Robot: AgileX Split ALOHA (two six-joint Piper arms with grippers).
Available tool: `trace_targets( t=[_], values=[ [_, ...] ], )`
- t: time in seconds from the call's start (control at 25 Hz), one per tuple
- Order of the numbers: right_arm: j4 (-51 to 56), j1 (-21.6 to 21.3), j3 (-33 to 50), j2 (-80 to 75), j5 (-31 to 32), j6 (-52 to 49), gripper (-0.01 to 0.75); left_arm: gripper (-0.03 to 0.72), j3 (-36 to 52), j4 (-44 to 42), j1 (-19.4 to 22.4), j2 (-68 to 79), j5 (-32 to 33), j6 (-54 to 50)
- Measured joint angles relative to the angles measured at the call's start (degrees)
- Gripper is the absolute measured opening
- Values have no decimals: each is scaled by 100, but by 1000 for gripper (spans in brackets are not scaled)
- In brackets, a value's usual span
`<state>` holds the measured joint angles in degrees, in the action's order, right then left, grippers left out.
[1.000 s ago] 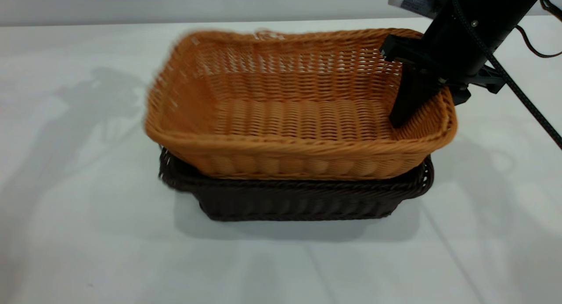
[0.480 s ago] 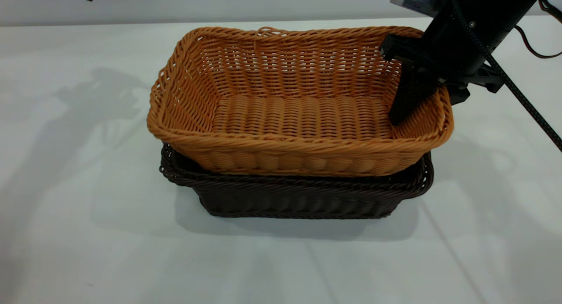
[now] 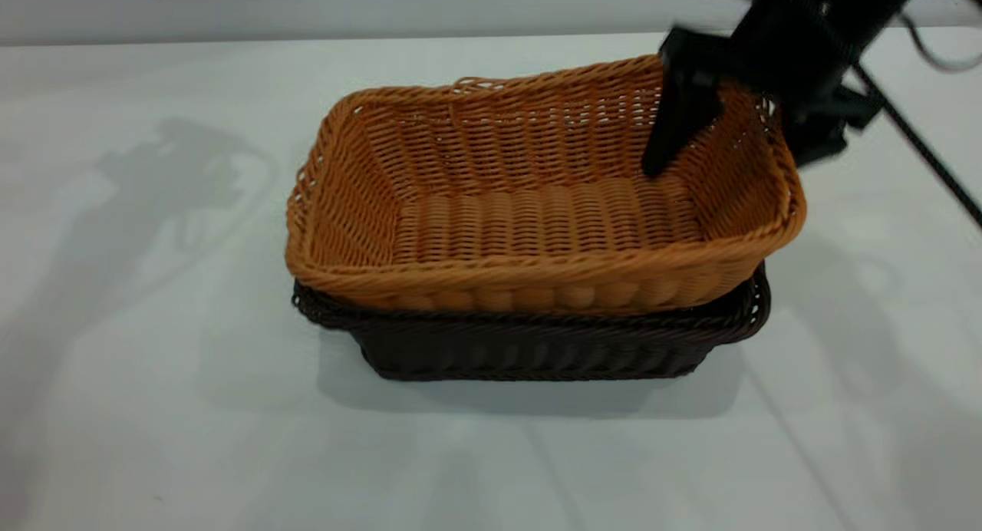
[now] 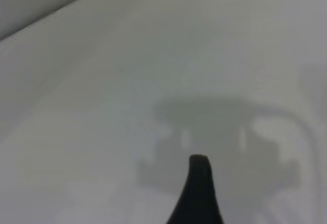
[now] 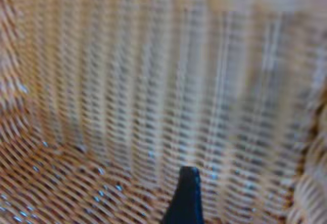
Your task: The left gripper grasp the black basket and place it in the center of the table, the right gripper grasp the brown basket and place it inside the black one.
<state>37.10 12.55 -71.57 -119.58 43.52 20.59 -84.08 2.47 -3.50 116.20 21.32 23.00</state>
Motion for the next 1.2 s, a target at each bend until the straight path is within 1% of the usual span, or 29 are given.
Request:
trace_targets(
  t=[0.12,0.24,0.4,0.52,0.64,0.88,1.08,1.2],
  values=[
    [-390,0,-247,413,28,-351,611,573,0,0,0,-491,77,0],
    [-984,0,-407,953,70,-811,593,573,0,0,0,-1055,170,7],
    [-1507,0,-428,1944,190,-1199,590,573,0,0,0,-1842,564,-109],
    [-1551,0,-428,2852,449,-1227,588,573,0,0,0,-2432,1058,-280],
    [-1575,0,-428,3793,861,-1101,587,573,0,0,0,-3012,1740,-595],
    [-1593,0,-342,5497,1766,-974,586,573,0,0,0,-4122,3371,-1671],
    [-1593,0,356,6932,1971,-959,586,573,0,0,0,-4788,4476,-1836],
    [-1587,0,949,7740,2122,-959,586,573,22,-5,0,-5096,4552,-1857]
  ],
)
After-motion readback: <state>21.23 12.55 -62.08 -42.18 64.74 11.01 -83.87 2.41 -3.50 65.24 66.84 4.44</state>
